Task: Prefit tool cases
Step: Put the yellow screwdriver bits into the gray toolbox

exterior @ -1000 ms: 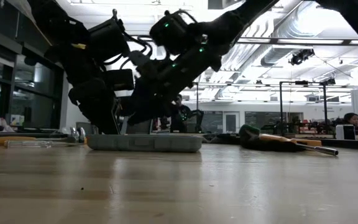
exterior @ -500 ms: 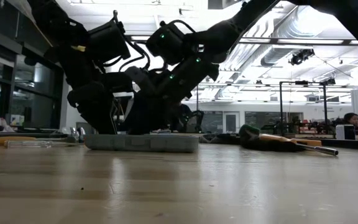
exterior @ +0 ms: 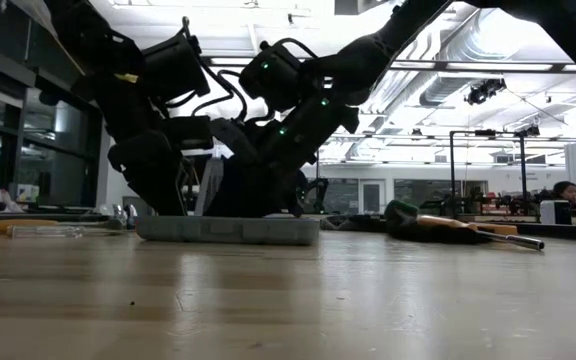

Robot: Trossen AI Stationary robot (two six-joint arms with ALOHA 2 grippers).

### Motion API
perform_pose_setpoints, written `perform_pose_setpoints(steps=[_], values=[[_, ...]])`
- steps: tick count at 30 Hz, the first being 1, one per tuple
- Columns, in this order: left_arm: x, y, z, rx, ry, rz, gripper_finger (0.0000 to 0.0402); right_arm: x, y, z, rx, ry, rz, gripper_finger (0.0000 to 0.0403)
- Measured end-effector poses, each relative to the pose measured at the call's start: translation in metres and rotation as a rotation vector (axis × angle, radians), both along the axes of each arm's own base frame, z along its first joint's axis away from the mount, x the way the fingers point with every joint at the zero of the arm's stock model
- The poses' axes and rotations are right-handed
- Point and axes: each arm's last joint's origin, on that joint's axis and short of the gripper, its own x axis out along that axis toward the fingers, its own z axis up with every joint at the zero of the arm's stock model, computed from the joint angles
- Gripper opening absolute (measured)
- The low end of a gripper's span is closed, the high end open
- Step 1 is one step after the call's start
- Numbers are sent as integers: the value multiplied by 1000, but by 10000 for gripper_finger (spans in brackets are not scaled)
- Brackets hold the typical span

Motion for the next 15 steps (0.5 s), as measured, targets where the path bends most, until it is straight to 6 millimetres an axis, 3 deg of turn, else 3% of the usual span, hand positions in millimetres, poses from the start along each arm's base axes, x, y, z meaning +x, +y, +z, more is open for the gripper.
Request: perform_pose_setpoints(steps=[15], values=[[-7, -1, 30, -7, -88, 10, 153, 0, 0, 2, 28, -7, -1, 114]])
